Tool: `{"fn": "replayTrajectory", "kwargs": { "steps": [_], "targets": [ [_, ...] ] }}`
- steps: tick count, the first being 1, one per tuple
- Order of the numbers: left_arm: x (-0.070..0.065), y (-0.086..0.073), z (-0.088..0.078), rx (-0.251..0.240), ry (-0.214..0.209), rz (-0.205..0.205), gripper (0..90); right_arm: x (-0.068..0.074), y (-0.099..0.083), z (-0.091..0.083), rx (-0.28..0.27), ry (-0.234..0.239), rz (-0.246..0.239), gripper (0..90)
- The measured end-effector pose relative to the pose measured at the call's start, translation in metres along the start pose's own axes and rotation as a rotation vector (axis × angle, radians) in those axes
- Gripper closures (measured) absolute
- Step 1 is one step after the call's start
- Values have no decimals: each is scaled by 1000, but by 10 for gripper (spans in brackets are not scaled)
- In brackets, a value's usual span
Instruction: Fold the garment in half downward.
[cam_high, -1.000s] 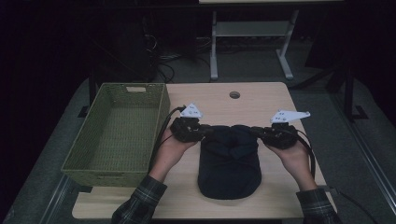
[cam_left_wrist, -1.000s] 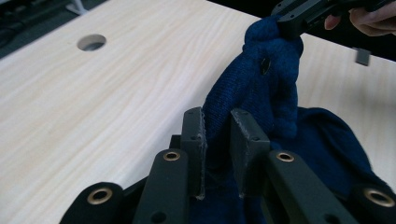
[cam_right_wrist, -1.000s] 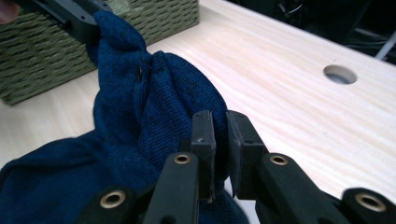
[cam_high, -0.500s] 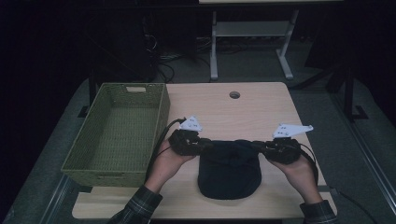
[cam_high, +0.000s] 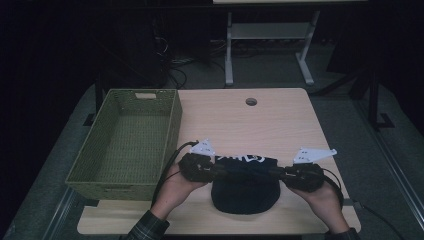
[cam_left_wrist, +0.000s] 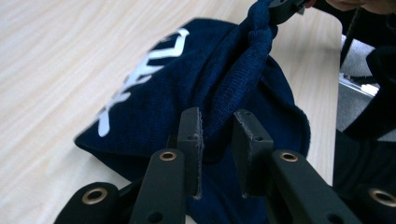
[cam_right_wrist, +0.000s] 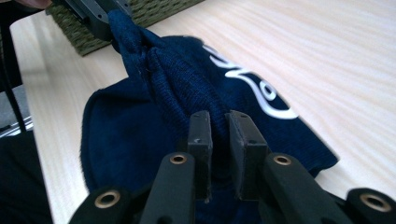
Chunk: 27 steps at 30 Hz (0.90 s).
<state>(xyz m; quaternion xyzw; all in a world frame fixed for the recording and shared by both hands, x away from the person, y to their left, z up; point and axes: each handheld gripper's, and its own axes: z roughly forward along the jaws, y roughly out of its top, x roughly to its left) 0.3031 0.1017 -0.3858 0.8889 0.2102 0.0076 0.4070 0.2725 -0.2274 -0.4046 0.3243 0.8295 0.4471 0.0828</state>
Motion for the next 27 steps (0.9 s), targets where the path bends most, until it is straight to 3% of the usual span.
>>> {"fn": "replayTrajectory", "kwargs": {
  "steps": [15, 27],
  "targets": [
    [-13, -28, 16, 85, -44, -24, 733, 17, -30, 7, 59, 54, 7, 762],
    [-18, -44, 29, 167, -38, -27, 734, 32, -49, 16, 104, 96, 6, 753]
  ]
}}
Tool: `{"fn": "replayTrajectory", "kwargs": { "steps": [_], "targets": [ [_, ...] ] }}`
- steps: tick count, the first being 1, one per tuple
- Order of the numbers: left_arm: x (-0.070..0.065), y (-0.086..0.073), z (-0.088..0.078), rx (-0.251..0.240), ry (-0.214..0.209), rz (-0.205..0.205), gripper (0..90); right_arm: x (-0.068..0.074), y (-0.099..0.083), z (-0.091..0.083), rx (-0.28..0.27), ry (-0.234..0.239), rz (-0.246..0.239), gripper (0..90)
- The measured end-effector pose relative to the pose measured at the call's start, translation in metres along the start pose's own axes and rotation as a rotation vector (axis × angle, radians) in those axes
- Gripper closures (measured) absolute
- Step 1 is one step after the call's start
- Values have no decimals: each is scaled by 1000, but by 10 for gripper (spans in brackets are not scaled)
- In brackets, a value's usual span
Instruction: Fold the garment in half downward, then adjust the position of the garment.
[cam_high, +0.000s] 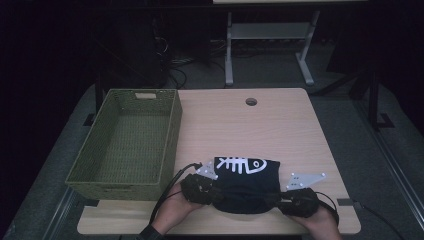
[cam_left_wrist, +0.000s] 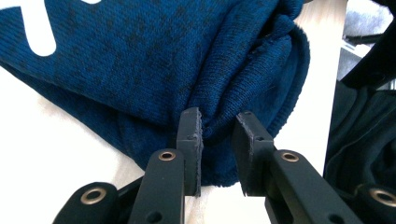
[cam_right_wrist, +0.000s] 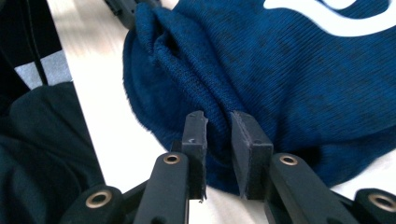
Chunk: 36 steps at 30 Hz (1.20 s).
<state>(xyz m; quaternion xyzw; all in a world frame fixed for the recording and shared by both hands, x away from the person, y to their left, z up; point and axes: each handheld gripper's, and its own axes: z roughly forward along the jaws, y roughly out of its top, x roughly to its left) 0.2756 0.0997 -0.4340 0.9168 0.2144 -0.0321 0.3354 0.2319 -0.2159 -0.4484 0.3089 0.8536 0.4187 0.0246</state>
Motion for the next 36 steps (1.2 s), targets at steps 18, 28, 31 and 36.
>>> {"fn": "replayTrajectory", "kwargs": {
  "steps": [18, 28, 31, 36],
  "targets": [
    [6, -2, -1, 32, 64, 8, 725, 14, -4, 16, 18, 35, -33, 699],
    [2, 10, -38, -98, 35, -31, 626, 11, 9, -15, -64, 4, -23, 612],
    [4, 14, -49, -123, 46, -30, 624, 7, 12, -27, -101, -7, -19, 604],
    [8, 24, -58, -149, 70, -29, 690, -1, 18, -37, -131, -25, -11, 638]
  ]
}}
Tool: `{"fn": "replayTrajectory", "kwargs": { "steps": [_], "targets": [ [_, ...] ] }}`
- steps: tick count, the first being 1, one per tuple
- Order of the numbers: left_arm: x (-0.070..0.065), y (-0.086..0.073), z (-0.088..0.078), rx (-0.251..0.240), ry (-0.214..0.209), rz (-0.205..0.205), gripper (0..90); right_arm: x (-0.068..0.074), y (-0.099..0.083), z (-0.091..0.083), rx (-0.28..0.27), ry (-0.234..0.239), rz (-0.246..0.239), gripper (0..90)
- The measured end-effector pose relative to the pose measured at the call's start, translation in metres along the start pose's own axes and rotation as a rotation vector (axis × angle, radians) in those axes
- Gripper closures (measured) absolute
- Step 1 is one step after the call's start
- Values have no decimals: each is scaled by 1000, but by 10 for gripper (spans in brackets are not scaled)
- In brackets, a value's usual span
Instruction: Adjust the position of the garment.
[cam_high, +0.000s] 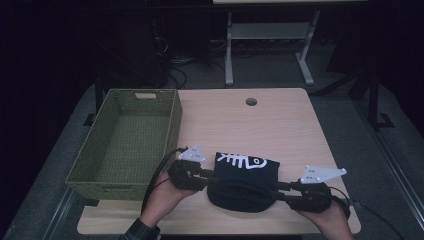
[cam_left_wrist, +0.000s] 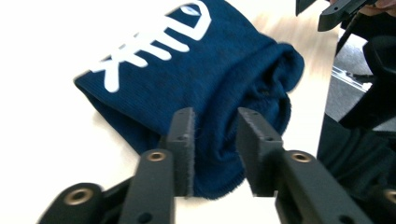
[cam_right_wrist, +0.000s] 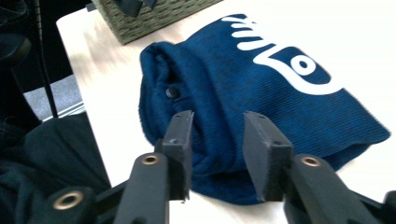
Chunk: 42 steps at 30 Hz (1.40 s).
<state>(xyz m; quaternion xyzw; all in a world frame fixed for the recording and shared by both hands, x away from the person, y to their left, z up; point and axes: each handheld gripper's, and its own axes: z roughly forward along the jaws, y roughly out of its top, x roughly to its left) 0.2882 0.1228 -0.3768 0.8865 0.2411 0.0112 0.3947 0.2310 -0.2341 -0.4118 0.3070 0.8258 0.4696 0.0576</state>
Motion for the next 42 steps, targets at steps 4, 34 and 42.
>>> {"fn": "replayTrajectory", "kwargs": {
  "steps": [4, 34, 42],
  "targets": [
    [9, 14, 7, -19, 19, -2, 767, -10, 6, 5, 4, -11, 2, 722],
    [55, 29, 115, 187, 39, 11, 900, 14, -15, 82, 188, 67, -86, 900],
    [53, 32, 115, 172, 39, 6, 900, 19, -13, 86, 181, 73, -95, 899]
  ]
}}
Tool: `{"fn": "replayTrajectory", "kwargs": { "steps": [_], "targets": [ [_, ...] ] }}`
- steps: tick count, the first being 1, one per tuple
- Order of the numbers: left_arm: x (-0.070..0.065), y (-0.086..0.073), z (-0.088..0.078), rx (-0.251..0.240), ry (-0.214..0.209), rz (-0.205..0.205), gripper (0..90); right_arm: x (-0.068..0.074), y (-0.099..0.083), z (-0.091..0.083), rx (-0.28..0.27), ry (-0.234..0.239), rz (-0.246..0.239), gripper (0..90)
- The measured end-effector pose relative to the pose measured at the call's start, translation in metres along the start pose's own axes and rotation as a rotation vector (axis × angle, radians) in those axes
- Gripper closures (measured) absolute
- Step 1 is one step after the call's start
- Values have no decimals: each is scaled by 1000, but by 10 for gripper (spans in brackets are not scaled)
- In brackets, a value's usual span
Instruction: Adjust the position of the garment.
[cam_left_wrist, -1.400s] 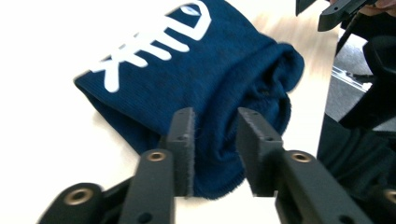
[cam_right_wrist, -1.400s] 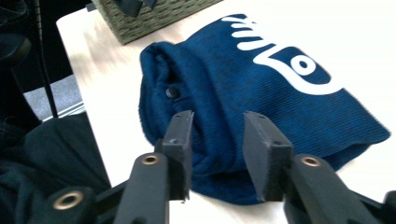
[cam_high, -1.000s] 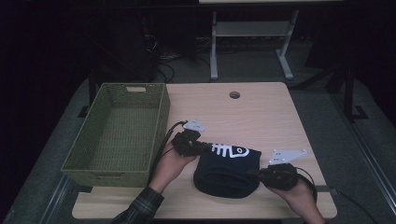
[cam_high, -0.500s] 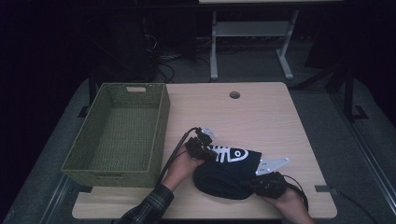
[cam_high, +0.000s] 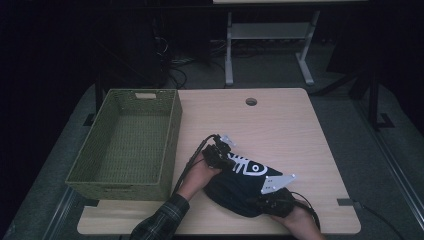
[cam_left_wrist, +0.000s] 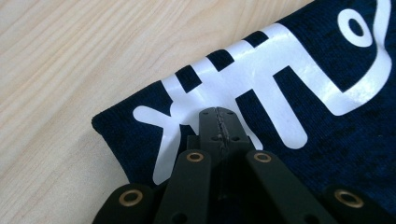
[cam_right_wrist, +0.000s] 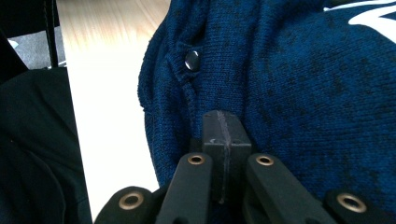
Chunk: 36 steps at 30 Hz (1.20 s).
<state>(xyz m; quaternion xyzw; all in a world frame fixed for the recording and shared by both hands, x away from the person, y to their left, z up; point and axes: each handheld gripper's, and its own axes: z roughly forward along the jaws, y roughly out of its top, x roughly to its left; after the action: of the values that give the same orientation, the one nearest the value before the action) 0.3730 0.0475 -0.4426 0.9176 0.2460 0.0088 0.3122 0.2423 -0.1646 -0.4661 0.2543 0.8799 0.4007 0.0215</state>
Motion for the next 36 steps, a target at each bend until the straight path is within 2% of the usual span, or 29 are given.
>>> {"fn": "replayTrajectory", "kwargs": {
  "steps": [1, 3, 6, 9, 12, 14, 15, 17, 19, 20, 23, 24, 28, 29, 30, 35, 36],
  "targets": [
    [0, 0, -2, -2, -1, 3, 900, 0, 0, -1, -6, -5, -4, 897],
    [-1, 0, -8, -15, -7, -1, 897, 0, 0, -6, -28, -20, -2, 823],
    [-5, 0, -17, -52, -26, -32, 853, -2, 0, -17, -76, -44, 24, 729],
    [-9, 0, -26, -60, -25, -18, 804, -5, -1, -27, -103, -76, 30, 665],
    [-14, -1, -34, -69, -21, -22, 742, -8, -3, -34, -123, -117, 37, 605],
    [-15, -2, -39, -55, -14, -13, 692, -9, -4, -39, -130, -145, 42, 565],
    [-16, -3, -41, -59, -11, -20, 673, -11, -4, -42, -132, -165, 38, 553],
    [-15, -6, -46, -47, -5, -13, 656, -12, -5, -45, -138, -174, 48, 538],
    [-16, -12, -51, -50, 2, -41, 604, -17, -9, -55, -160, -208, 72, 482],
    [-15, -13, -53, -37, 6, -37, 589, -18, -10, -58, -166, -216, 78, 470],
    [-12, -20, -54, -31, 26, -66, 525, -23, -14, -64, -169, -244, 92, 437],
    [-11, -22, -53, -34, 33, -88, 491, -25, -15, -66, -168, -256, 95, 428],
    [-6, -26, -49, -52, 34, -130, 409, -35, -25, -71, -160, -306, 125, 379],
    [-6, -26, -49, -52, 34, -130, 387, -35, -25, -71, -160, -306, 125, 379],
    [-5, -25, -48, -48, 35, -128, 364, -42, -32, -75, -160, -337, 154, 328],
    [-3, -27, -40, -47, 37, -146, 299, -59, -50, -84, -144, -403, 233, 230],
    [-2, -27, -39, -35, 36, -137, 293, -63, -54, -86, -145, -412, 249, 208]
  ]
}}
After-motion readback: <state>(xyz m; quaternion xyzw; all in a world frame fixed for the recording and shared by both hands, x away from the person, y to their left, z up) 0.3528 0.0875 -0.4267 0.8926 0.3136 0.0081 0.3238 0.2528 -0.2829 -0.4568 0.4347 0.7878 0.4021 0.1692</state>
